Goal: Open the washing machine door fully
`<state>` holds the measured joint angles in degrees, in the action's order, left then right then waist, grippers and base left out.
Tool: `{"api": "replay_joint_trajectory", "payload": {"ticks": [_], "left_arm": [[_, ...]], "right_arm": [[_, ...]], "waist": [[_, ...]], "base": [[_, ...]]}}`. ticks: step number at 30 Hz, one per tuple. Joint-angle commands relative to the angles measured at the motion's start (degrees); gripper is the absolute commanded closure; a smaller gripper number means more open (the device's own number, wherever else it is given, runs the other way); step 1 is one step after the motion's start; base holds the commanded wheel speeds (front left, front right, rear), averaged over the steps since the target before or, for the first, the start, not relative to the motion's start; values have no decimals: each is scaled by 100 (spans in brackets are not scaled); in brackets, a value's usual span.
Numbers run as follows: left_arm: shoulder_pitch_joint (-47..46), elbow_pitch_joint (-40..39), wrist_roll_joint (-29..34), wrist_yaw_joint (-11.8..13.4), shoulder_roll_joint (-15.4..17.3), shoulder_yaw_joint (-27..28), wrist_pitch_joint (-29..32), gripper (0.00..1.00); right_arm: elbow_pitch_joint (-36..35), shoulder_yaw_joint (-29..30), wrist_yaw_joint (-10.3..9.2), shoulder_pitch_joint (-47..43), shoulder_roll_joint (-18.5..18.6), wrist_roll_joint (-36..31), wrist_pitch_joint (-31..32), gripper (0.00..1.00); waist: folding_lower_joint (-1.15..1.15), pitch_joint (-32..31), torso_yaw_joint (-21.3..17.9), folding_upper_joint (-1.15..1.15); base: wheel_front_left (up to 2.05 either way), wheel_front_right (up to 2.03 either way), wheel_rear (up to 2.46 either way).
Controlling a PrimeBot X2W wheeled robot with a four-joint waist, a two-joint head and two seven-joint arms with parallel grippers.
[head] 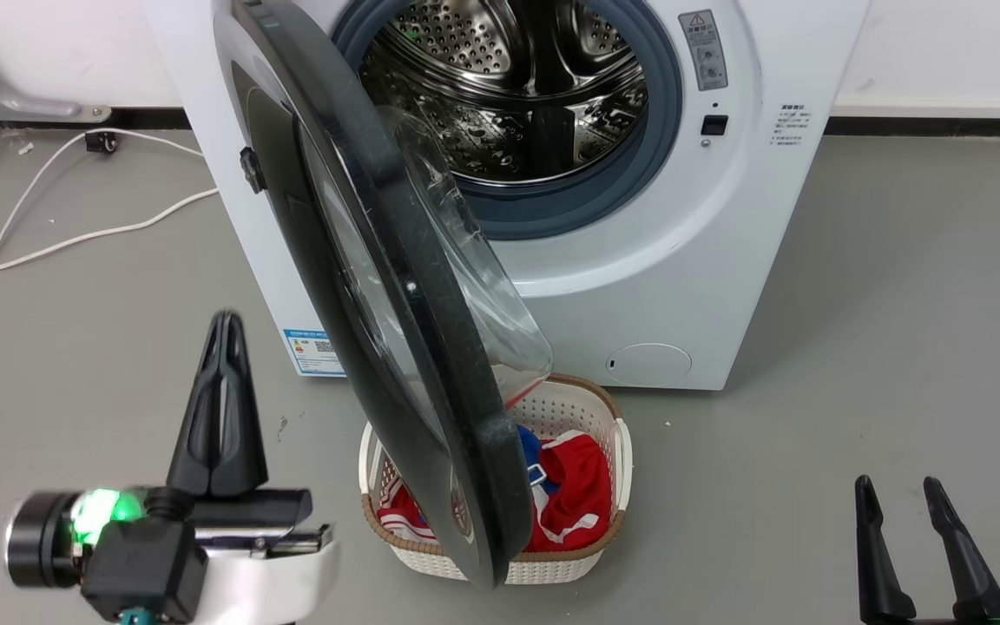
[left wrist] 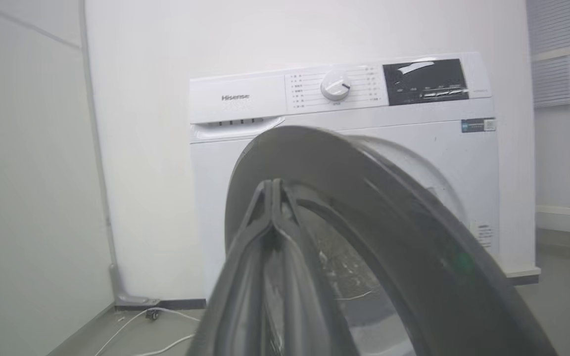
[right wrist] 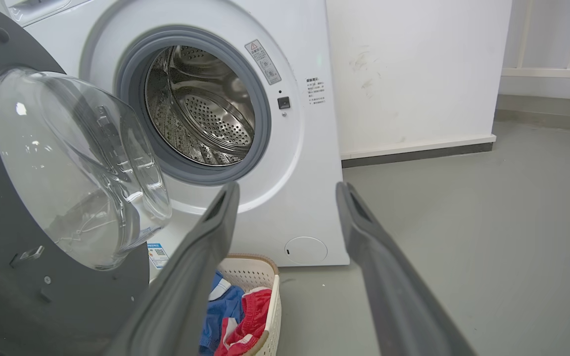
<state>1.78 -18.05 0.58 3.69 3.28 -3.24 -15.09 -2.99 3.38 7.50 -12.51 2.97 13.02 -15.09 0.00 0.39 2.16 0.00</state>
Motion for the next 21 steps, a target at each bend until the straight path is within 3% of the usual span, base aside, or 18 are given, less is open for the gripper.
{"api": "replay_joint_trajectory", "payload": {"ticks": [1,10,15,21], "left_arm": [[-91,-127,39,-20,28,-57,-12,100],[-596,-950,225,-349,112,-871,-12,100],[-767,-942,243,-648,94,-1568,-12,100],[-874,-624,199,-833,63,-2324,-12,100]], "right_arm": [[-11,-7,-1,-79,-17,33,-10,0],[8,-97,-1,-44,-17,13,-10,0],[7,-116,-1,-26,-16,0,-10,0],[0,-151,-1,3,-16,-32,-10,0]], "waist": [[0,-3,-4,0],[0,-20,-67,0],[0,-22,-110,0],[0,12,-138,0]], "base": [[0,0,0],[0,0,0],[0,0,0],[0,0,0]]}}
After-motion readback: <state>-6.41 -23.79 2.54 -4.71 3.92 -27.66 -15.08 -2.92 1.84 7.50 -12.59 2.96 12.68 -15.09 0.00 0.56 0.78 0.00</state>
